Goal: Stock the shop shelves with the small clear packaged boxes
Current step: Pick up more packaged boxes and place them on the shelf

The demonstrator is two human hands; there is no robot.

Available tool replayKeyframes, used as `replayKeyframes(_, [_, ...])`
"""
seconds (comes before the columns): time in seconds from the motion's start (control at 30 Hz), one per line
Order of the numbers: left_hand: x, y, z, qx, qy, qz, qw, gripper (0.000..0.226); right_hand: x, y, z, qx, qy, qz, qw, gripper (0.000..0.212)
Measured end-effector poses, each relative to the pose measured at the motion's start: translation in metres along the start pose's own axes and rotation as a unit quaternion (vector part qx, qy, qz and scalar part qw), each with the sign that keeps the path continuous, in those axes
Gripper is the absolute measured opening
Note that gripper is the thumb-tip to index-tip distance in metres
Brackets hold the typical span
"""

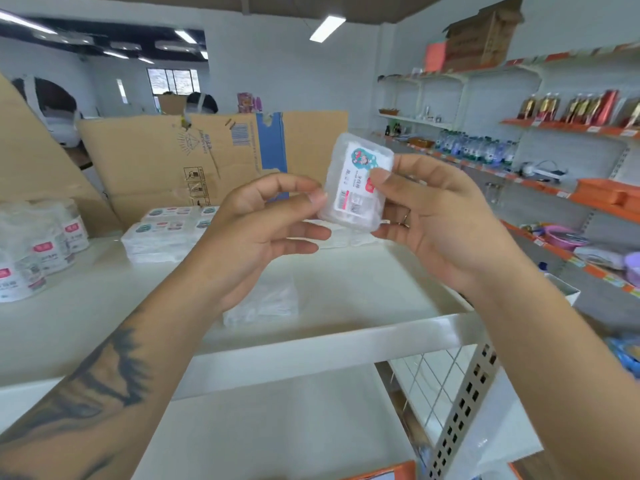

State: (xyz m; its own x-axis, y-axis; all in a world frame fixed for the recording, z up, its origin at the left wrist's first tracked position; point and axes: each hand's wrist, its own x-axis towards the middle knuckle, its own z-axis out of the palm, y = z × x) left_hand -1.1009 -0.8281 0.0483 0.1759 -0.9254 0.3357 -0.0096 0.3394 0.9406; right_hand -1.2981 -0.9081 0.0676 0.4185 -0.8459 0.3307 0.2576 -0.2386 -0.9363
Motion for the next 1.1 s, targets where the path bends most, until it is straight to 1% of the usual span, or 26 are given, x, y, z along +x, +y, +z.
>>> replayKeyframes(0.1, [0.002, 0.005, -0.003, -0.001, -0.027, 0.028, 0.999, 0.056, 0.001, -0.013, -0.007, -0.087, -0.068, -0.007, 0.994, 0.025])
replayKeyframes(0.17, [0.004, 0.007, -0.005, 0.036, -0.056, 0.05, 0.997, 0.069, 0.002, -0.021, -0.011, -0.135, -0.12, -0.003, 0.984, 0.026])
replayKeyframes(0.23, [0.006, 0.009, -0.004, 0.073, -0.073, 0.063, 0.993, 0.074, 0.005, -0.027, -0.013, -0.167, -0.141, 0.0, 0.976, 0.026])
replayKeyframes(0.33, [0.007, 0.006, 0.002, 0.095, -0.078, 0.061, 0.99, 0.071, 0.011, -0.031, -0.016, -0.193, -0.12, -0.013, 0.974, 0.023])
replayKeyframes(0.4, [0.006, 0.003, 0.007, 0.107, -0.088, 0.052, 0.989, 0.073, 0.013, -0.03, -0.017, -0.218, -0.104, -0.023, 0.97, 0.02])
replayKeyframes(0.53, [0.011, -0.006, 0.011, 0.142, -0.091, 0.041, 0.985, 0.072, 0.018, -0.026, -0.02, -0.299, -0.098, -0.036, 0.949, 0.012])
replayKeyframes(0.6, [0.015, -0.009, 0.012, 0.149, -0.073, 0.044, 0.985, 0.066, 0.018, -0.022, -0.022, -0.314, -0.096, -0.04, 0.944, 0.017])
replayKeyframes(0.67, [0.019, -0.012, 0.012, 0.161, -0.053, 0.049, 0.984, 0.058, 0.013, -0.014, -0.022, -0.334, -0.096, -0.046, 0.936, 0.029])
replayKeyframes(0.7, [0.021, -0.014, 0.013, 0.183, -0.047, 0.055, 0.98, 0.056, 0.01, -0.01, -0.023, -0.355, -0.097, -0.047, 0.929, 0.036])
replayKeyframes(0.8, [0.026, -0.02, 0.011, 0.3, -0.031, 0.055, 0.952, 0.059, 0.005, -0.001, -0.025, -0.41, -0.111, -0.035, 0.905, 0.053])
replayKeyframes(0.87, [0.029, -0.022, 0.01, 0.358, -0.032, 0.045, 0.932, 0.064, 0.004, 0.003, -0.025, -0.439, -0.117, -0.026, 0.891, 0.061])
replayKeyframes(0.97, [0.03, -0.018, 0.01, 0.43, -0.061, 0.053, 0.899, 0.077, 0.002, 0.005, -0.025, -0.501, -0.116, -0.03, 0.857, 0.063])
replayKeyframes(1.0, [0.03, -0.015, 0.01, 0.454, -0.077, 0.06, 0.886, 0.077, 0.0, 0.004, -0.024, -0.514, -0.114, -0.029, 0.85, 0.063])
replayKeyframes(1.1, [0.034, -0.009, 0.011, 0.517, -0.098, 0.068, 0.848, 0.066, -0.007, 0.009, -0.021, -0.548, -0.091, -0.046, 0.83, 0.065])
